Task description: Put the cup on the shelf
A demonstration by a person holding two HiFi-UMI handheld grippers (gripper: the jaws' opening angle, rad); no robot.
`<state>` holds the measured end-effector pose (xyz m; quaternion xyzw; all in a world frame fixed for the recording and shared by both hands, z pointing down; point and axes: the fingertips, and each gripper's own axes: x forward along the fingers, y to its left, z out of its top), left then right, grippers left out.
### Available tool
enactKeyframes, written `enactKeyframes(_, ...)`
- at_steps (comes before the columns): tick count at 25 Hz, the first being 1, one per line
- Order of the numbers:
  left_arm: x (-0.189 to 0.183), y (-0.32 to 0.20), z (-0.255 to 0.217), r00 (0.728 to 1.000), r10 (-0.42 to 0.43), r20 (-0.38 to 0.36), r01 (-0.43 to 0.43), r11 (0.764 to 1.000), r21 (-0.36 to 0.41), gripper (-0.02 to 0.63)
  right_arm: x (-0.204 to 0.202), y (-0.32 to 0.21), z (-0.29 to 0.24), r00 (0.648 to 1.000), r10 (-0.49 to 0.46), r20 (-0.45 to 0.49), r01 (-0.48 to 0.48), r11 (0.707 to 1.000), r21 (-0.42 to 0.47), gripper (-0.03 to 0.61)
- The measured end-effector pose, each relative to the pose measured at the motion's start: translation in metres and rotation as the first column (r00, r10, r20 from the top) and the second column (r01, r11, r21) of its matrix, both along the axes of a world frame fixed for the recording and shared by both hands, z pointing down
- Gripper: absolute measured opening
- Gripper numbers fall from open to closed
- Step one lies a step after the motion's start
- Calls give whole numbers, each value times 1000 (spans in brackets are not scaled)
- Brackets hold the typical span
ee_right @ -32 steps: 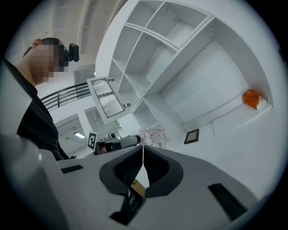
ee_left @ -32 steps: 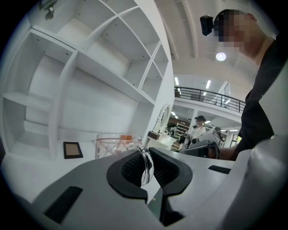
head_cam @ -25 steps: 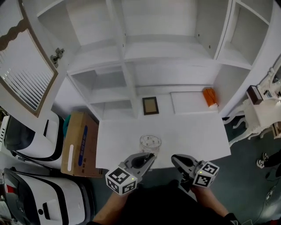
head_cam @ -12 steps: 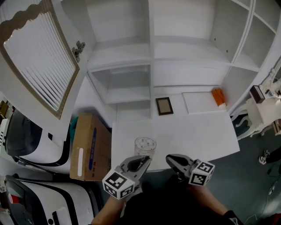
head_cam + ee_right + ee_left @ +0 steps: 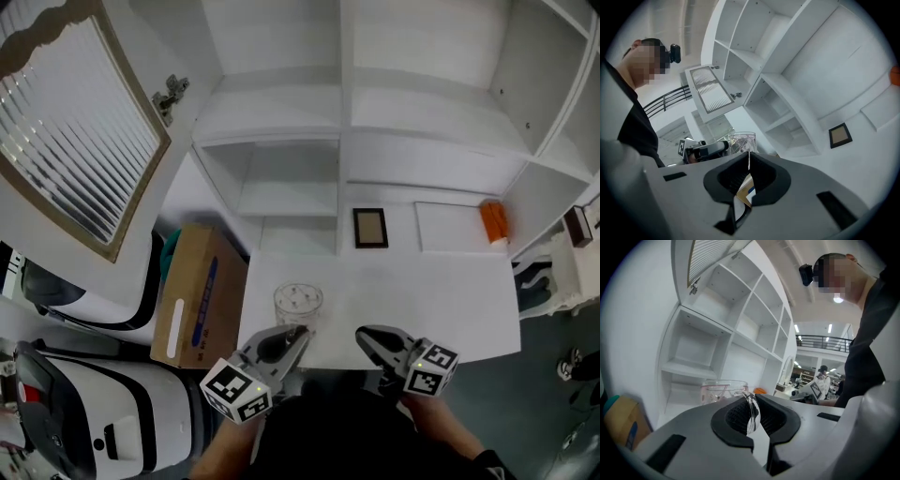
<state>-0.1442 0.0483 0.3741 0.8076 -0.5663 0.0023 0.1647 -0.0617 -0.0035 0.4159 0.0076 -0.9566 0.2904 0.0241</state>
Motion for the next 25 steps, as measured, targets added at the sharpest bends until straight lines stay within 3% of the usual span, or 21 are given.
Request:
enactKeyframes(9, -33, -31, 7, 989, -147, 31, 148, 989, -18, 29, -12, -25, 19, 991, -127, -50, 126, 992, -19, 17)
enactKeyframes(15, -54, -50, 28, 991, -136, 16, 137, 990, -38, 29, -45, -41, 15, 995, -94, -38, 92, 995, -44, 17)
enactKeyframes(20, -73, -63, 45, 992, -129, -6, 129, 990, -57, 29, -74, -34, 19, 992, -118, -49, 115, 992, -55, 17)
enactKeyframes(25, -97, -82, 62, 990, -137, 17, 138, 989, -55, 29, -97, -33, 39, 985, -152, -82, 146, 986, -77, 17)
